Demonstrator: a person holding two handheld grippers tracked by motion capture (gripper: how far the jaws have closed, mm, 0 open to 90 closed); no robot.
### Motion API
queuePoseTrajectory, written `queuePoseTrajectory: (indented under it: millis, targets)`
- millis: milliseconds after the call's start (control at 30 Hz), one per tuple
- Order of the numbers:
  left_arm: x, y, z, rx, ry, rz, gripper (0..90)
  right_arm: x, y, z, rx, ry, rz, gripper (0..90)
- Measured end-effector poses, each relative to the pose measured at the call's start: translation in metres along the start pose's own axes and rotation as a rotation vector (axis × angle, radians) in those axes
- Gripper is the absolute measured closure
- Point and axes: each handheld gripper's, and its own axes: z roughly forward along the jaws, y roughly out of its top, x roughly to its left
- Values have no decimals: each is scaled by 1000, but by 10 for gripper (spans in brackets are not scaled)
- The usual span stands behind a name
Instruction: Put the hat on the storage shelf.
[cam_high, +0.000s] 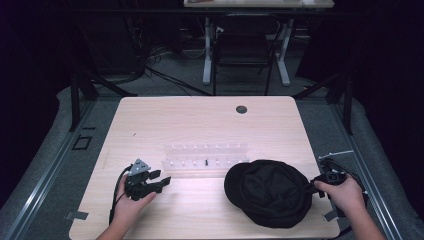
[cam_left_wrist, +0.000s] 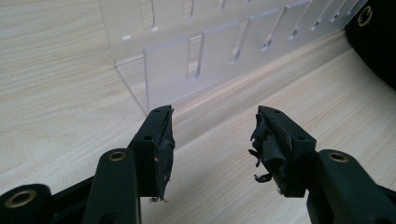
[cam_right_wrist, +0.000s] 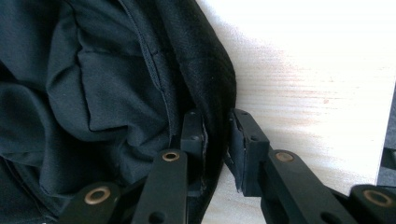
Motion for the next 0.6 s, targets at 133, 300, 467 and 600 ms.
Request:
queuePoseTrajectory:
  millis: [133, 300, 467, 600]
  targets:
    - [0, 0, 0, -1, -1, 1, 473, 0, 3, 0, 37, -10, -11, 770]
    - [0, 0, 0, -2, -1, 0, 474, 3, 5, 1, 53, -28, -13, 783]
    - [0, 0, 0, -1, -1, 1, 474, 8, 7, 2, 75, -65, -11, 824]
    - [0, 0, 0, 0, -1, 2, 474, 13, 9, 3, 84, -87, -5, 855]
